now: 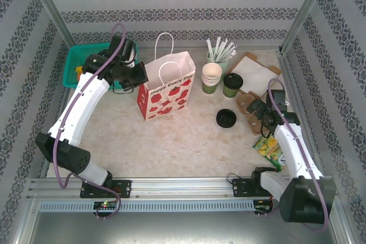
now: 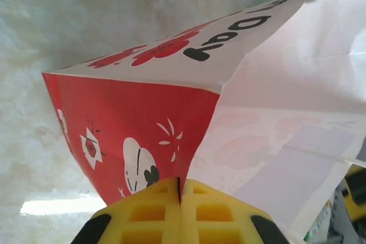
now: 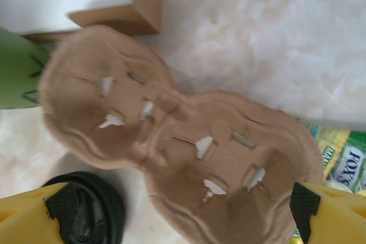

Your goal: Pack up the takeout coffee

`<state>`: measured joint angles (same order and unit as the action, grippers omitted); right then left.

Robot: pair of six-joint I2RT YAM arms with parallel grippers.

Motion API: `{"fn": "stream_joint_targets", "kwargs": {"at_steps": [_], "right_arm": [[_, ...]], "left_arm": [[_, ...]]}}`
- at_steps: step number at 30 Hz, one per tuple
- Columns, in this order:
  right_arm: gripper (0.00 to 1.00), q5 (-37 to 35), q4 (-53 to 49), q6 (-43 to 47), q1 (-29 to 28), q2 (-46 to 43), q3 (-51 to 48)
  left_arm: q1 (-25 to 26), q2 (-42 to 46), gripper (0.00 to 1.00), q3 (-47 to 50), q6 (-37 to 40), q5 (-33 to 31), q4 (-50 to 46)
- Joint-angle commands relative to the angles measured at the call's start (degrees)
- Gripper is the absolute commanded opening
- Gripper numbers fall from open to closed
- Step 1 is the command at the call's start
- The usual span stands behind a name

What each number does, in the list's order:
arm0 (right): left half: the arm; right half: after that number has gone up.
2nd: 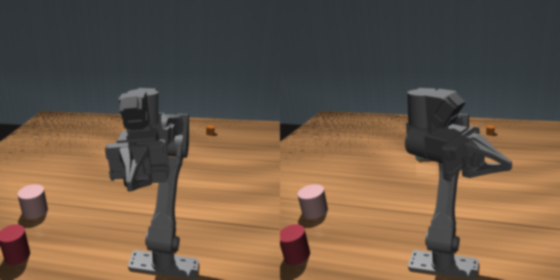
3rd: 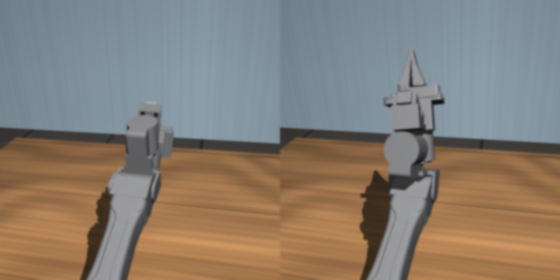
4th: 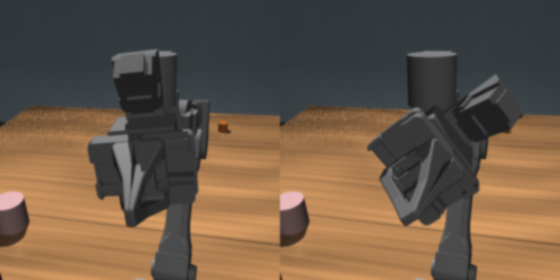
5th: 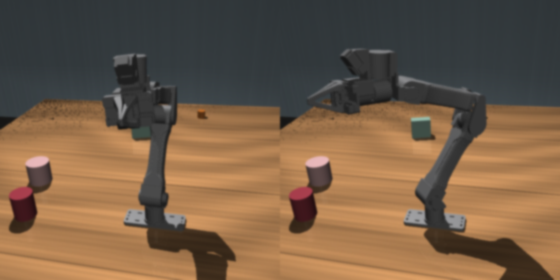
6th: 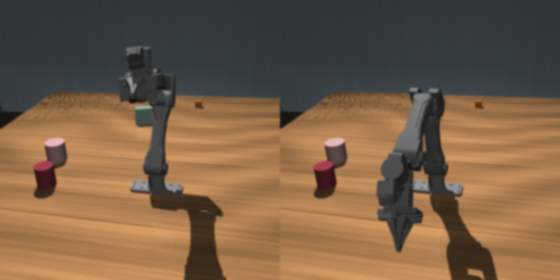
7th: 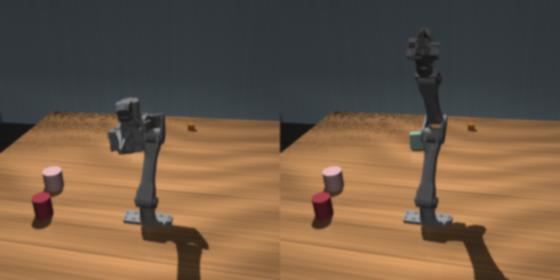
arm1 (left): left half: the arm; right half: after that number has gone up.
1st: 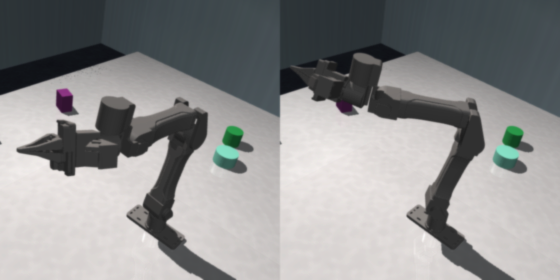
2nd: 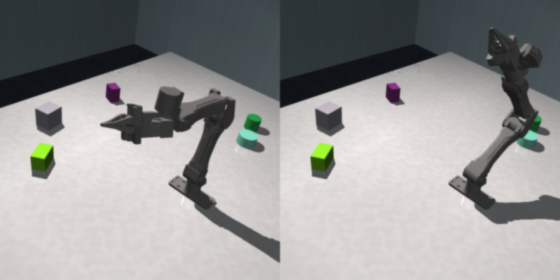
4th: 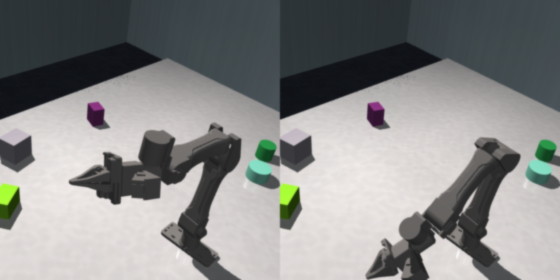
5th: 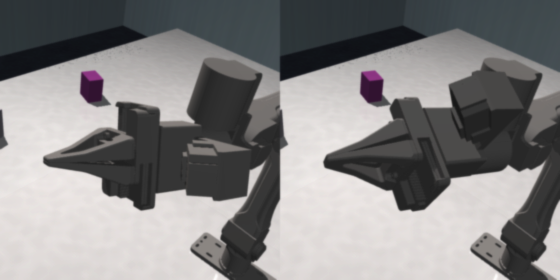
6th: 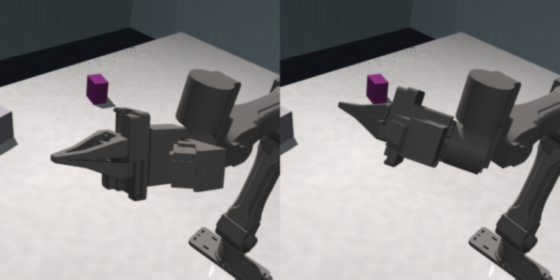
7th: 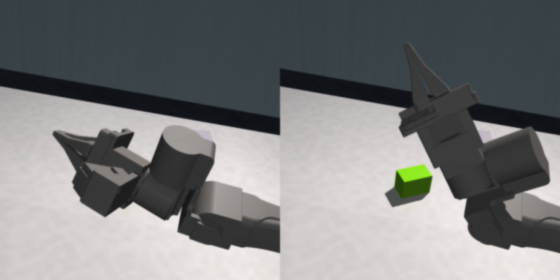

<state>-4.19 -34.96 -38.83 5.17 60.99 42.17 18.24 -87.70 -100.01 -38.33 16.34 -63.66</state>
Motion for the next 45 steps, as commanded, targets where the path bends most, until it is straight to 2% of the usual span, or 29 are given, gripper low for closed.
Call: {"fn": "stream_joint_targets", "kwargs": {"at_steps": [1, 7, 11, 13, 15, 16, 18, 22, 25, 30, 37, 39, 43, 45], "right_arm": [[0.96, 1.02, -2.16, -2.38, 0.72, 3.52, -0.78], [0.94, 2.01, -2.26, -7.14, 0.82, 9.95, 0.84], [0.88, 3.47, -1.29, -9.71, 0.81, 11.63, 2.85], [0.86, 3.48, -0.83, -11.32, 0.81, 12.51, 3.60], [0.75, 3.06, -1.85, -13.01, 0.74, 14.21, 5.06], [0.72, 2.92, -2.46, -13.34, 0.64, 14.87, 6.15], [0.73, 1.69, -3.31, -13.96, 0.41, 15.25, 7.44], [0.80, 1.37, -3.21, -14.91, 0.46, 16.68, 9.35], [0.76, 3.64, -1.68, -16.62, 0.17, 19.65, 11.05], [0.68, 2.25, -0.81, -20.03, -1.21, 24.75, 13.59], [0.63, 3.85, 1.11, -24.49, -1.45, 29.05, 14.91], [0.60, 4.14, 1.66, -24.84, -1.38, 29.76, 15.03], [0.47, 4.16, 1.21, -26.88, -1.51, 31.58, 15.19], [0.45, 4.40, 1.26, -27.09, -1.55, 32.10, 15.29]], "left_arm": [[-0.54, 1.72, 0.00, 1.88, 5.27, 6.35, -1.50], [-0.65, 2.38, 0.04, 4.23, 10.19, 14.77, -2.29], [-0.64, 1.97, 0.09, 5.06, 11.11, 16.18, -2.50], [-0.60, 1.94, 0.15, 5.13, 11.71, 16.89, -2.17], [-0.66, 1.93, 0.22, 5.17, 12.36, 18.07, -1.83], [-0.69, 1.93, 0.24, 5.08, 12.64, 18.44, -1.82], [-0.84, 2.14, 0.30, 5.29, 13.34, 19.50, -1.85], [-1.28, 2.40, 0.37, 6.92, 15.00, 26.24, -0.74], [-1.60, 2.53, 0.42, 7.44, 16.58, 31.35, -0.91], [-1.64, 3.82, 0.53, 8.06, 21.42, 39.55, -1.26], [-5.85, 9.33, 0.84, 13.82, 22.24, 29.73, 3.99], [-6.42, 11.84, 0.98, 17.10, 22.63, 28.20, 7.95], [-6.87, 16.76, 1.00, 21.32, 22.18, 18.03, 14.81], [-7.03, 19.13, 1.00, 23.28, 21.99, 13.39, 17.89]]}}
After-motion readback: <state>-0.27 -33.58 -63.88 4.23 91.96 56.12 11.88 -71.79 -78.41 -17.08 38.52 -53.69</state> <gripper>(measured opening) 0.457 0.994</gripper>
